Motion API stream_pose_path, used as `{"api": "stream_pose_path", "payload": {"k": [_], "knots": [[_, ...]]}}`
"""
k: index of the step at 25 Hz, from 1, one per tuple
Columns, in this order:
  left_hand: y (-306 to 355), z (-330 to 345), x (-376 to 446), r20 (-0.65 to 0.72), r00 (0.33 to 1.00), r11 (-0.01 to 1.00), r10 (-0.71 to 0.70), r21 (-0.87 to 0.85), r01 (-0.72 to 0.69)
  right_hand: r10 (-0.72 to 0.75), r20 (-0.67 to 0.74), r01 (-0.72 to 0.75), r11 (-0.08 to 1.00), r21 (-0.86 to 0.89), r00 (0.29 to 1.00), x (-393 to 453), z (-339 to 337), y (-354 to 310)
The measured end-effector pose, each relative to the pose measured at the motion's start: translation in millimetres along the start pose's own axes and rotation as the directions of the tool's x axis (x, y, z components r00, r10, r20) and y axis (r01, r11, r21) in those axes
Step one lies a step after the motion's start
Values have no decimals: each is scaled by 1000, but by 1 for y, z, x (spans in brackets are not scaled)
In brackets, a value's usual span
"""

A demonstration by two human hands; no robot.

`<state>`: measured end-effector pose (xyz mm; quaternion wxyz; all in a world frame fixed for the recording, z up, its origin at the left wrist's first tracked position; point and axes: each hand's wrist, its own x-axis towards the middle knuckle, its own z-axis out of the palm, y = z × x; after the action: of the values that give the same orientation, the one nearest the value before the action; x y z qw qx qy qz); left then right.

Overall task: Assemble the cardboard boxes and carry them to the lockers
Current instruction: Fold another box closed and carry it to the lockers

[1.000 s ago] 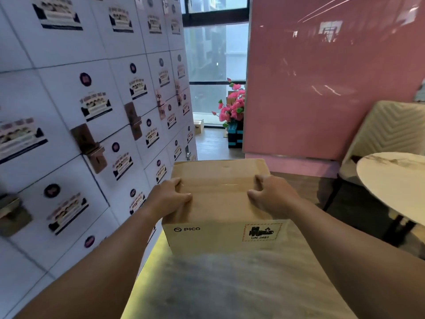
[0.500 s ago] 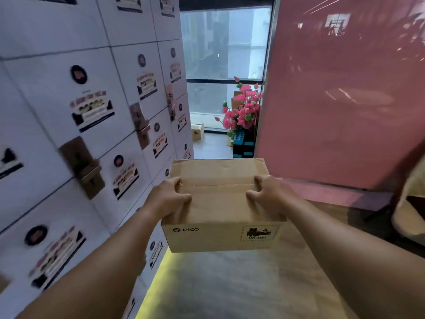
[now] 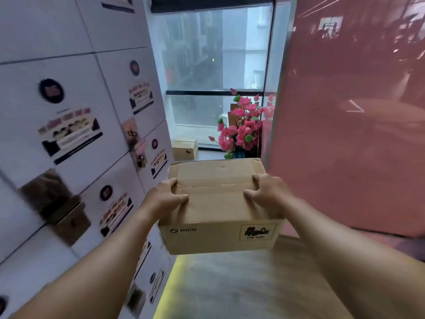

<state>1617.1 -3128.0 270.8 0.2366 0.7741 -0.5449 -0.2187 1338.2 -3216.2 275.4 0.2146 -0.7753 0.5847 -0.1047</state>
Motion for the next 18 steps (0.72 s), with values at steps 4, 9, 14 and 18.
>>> {"api": "stream_pose_path", "payload": {"k": [4, 9, 14, 18], "knots": [[26, -2, 135, -20, 999, 999, -47, -7, 47, -8, 28, 8, 1000, 14, 1000, 147, -27, 4], [39, -12, 295, -36, 997, 997, -75, 13, 75, -16, 4, 16, 1000, 22, 1000, 314, -40, -3], [33, -12, 466, -31, 996, 997, -83, 1, 83, -20, -9, 19, 999, -30, 1000, 479, -32, -12], [42, -27, 601, -38, 996, 996, -84, -11, 84, 23, 4, -22, 999, -26, 1000, 603, -43, -32]]}}
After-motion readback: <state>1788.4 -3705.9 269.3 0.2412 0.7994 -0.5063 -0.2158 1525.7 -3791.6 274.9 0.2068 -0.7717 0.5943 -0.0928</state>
